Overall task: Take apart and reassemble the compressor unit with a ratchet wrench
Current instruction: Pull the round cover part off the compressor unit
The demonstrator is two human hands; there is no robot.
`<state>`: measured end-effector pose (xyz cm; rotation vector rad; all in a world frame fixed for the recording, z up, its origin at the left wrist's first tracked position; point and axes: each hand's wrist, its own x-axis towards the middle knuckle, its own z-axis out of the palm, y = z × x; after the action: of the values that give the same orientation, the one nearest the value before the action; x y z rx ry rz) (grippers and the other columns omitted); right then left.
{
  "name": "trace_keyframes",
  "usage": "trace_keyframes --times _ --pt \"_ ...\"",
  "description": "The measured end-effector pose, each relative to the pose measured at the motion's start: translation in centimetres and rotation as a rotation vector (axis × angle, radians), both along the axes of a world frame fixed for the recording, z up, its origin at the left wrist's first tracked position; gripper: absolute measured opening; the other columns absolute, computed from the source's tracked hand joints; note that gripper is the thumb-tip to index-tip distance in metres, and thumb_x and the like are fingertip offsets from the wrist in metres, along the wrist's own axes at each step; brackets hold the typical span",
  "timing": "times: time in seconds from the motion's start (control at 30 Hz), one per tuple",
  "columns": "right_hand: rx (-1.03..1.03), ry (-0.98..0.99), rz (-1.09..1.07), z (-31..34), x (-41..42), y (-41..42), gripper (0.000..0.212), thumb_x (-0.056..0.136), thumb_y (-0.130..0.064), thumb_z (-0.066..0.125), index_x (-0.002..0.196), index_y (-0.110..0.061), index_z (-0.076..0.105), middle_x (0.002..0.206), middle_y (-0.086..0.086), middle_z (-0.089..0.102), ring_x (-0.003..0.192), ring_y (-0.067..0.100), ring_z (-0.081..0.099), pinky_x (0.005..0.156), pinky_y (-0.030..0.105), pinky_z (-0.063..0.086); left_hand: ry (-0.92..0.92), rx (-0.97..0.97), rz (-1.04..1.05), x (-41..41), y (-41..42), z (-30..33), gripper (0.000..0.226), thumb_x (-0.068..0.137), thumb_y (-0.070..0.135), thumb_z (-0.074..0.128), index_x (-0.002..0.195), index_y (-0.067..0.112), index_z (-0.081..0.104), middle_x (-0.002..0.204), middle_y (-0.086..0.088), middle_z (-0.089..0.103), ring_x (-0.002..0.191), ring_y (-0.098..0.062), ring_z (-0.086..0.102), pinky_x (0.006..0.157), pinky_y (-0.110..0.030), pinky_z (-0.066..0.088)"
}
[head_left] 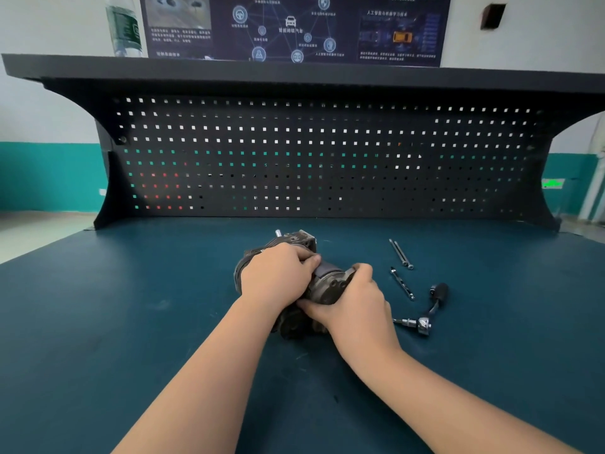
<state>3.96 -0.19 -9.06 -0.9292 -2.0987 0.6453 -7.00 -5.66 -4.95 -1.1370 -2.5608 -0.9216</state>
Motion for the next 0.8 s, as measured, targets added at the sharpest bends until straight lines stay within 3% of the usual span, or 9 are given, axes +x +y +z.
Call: trace_keyframes --times 0.17,0.43,0.6,0.8 --pt "0.008 -0.014 -0.004 0.3 0.2 0.1 0.075 0.057 -0.057 0.079 0.095 -0.027 0.021 0.083 -0.008 0.042 0.097 0.027 0.060 0.066 0.027 0.035 -0.002 0.000 -0.011 -0.2 0.0 0.0 0.024 0.090 0.051 0.046 0.094 0.044 0.068 0.066 0.016 0.053 0.054 0.004 0.037 0.046 -0.017 0.027" --pt "-0.002 0.018 0.004 0.1 0.5 -0.1 0.072 0.057 -0.055 0.080 0.095 -0.028 0.024 0.083 -0.009 0.046 0.096 0.026 0.060 0.066 0.027 0.035 0.009 -0.007 -0.018 -0.2 0.0 0.0 0.025 0.090 0.052 0.046 0.095 0.043 0.068 0.074 0.014 0.059 0.059 -0.006 0.043 0.047 -0.017 0.028" --pt "0.041 -0.040 0.011 0.5 0.6 0.3 0.079 0.060 -0.052 0.075 0.121 -0.018 0.038 0.099 0.000 0.063 0.100 0.027 0.061 0.069 0.027 0.041 0.005 0.004 -0.030 -0.4 0.0 -0.1 0.024 0.090 0.051 0.046 0.097 0.045 0.068 0.068 0.017 0.056 0.055 0.002 0.038 0.047 -0.017 0.029" --pt "0.022 -0.073 0.019 1.3 1.2 0.4 0.067 0.056 -0.055 0.078 0.095 -0.025 0.032 0.083 -0.006 0.051 0.094 0.025 0.062 0.067 0.026 0.043 0.004 0.004 -0.038 -0.5 0.0 -0.2 0.024 0.090 0.051 0.046 0.095 0.044 0.068 0.058 0.018 0.049 0.054 0.005 0.038 0.046 -0.017 0.030"
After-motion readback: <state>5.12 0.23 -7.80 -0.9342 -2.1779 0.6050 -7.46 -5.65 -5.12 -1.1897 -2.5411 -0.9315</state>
